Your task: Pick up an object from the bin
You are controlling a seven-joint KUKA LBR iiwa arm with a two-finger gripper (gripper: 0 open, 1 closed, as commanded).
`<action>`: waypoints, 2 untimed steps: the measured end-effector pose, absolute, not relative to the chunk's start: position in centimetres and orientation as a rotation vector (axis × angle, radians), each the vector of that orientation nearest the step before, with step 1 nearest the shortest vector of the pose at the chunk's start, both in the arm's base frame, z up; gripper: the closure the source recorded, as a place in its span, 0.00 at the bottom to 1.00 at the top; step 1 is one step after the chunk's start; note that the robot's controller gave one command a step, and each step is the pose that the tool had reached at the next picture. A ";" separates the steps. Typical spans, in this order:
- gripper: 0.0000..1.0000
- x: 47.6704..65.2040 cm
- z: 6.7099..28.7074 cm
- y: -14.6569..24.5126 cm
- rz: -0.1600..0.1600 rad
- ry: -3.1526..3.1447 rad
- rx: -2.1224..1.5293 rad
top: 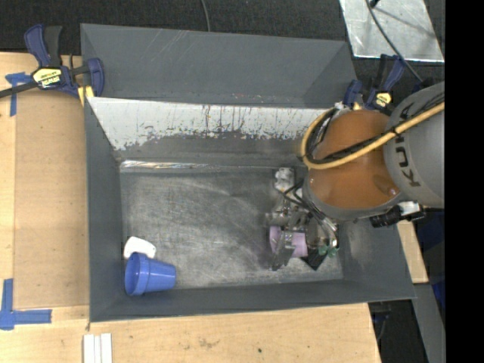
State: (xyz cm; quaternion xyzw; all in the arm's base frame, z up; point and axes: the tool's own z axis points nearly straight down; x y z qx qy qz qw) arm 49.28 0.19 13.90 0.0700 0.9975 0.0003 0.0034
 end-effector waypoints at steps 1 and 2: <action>1.00 49.5 18.0 0.1 0.000 3.141 0.206; 1.00 50.0 24.2 -0.1 0.000 3.133 0.245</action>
Offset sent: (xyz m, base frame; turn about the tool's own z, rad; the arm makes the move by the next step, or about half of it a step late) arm 0.0114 -0.0046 0.1670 0.0558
